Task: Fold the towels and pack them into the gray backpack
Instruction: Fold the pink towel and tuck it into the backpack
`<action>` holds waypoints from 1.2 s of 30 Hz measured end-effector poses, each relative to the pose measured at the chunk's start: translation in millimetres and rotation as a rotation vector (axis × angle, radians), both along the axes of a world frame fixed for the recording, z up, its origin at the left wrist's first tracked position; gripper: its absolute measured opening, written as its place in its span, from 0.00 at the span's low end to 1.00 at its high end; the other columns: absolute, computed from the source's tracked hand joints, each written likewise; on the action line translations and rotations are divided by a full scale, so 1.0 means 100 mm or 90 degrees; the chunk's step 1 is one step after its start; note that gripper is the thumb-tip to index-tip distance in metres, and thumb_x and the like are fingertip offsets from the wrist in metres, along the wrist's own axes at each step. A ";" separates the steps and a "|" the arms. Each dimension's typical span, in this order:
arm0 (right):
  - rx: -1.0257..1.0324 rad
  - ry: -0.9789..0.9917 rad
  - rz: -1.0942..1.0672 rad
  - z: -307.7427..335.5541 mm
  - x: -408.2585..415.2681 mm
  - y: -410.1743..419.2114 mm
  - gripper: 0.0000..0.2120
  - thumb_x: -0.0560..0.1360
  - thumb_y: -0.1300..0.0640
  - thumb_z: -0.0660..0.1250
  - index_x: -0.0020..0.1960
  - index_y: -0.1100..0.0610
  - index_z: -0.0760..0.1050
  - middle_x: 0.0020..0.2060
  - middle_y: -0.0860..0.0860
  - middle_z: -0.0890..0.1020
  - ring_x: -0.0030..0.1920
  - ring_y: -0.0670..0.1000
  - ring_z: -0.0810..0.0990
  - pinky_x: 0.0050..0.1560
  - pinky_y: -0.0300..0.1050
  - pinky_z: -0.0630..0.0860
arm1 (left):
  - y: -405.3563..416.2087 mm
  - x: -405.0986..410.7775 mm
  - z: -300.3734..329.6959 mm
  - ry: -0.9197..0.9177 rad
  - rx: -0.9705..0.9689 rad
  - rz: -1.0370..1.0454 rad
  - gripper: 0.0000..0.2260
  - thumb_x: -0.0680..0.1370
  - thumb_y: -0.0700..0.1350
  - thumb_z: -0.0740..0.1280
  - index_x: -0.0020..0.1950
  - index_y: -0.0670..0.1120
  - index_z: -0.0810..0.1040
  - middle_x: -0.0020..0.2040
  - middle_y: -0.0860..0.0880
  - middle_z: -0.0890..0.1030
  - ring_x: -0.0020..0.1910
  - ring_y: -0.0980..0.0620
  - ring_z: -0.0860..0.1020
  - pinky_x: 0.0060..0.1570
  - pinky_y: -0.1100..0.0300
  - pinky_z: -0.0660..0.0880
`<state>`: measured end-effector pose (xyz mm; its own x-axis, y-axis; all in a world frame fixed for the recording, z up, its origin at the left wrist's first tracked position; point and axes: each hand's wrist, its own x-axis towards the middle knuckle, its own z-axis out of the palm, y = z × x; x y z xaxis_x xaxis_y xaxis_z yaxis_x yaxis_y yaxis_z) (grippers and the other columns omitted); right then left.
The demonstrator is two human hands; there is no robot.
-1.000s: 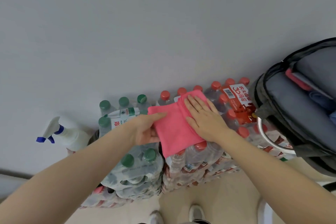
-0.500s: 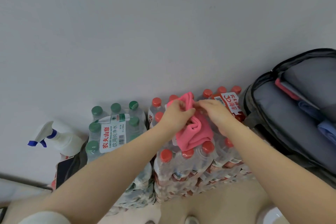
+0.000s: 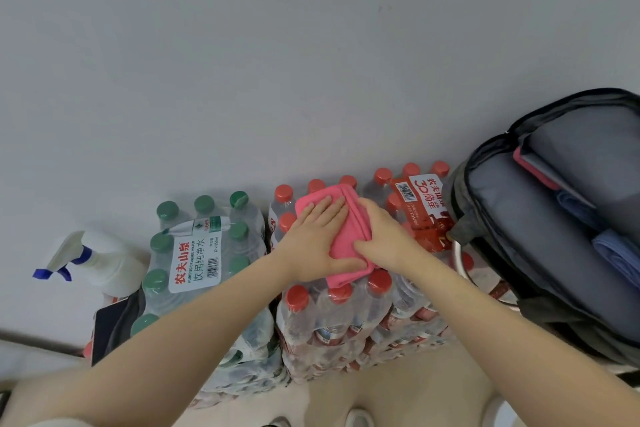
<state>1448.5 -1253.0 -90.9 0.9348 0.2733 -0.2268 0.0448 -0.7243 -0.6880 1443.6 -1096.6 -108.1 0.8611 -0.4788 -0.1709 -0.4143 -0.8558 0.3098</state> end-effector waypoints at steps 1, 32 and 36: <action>-0.007 -0.012 0.015 -0.01 0.01 -0.04 0.35 0.72 0.62 0.64 0.75 0.54 0.52 0.71 0.55 0.63 0.69 0.55 0.67 0.65 0.45 0.65 | -0.02 0.01 -0.01 -0.006 -0.001 0.003 0.54 0.58 0.76 0.46 0.76 0.46 0.42 0.77 0.50 0.42 0.76 0.51 0.39 0.72 0.55 0.36; 0.123 -0.229 -0.137 0.22 -0.28 0.00 0.10 0.72 0.63 0.67 0.52 0.55 0.77 0.36 0.44 0.78 0.34 0.36 0.75 0.36 0.27 0.71 | 0.31 0.30 0.22 0.048 -0.350 -0.067 0.30 0.72 0.46 0.71 0.69 0.47 0.62 0.62 0.47 0.76 0.57 0.49 0.78 0.53 0.57 0.77; 0.364 -0.181 -0.280 0.42 -0.39 -0.10 0.11 0.74 0.54 0.66 0.56 0.50 0.71 0.45 0.46 0.78 0.36 0.38 0.77 0.35 0.35 0.74 | 0.23 0.18 0.49 0.085 -0.540 -0.051 0.18 0.71 0.50 0.69 0.56 0.62 0.65 0.50 0.58 0.77 0.46 0.63 0.78 0.42 0.67 0.77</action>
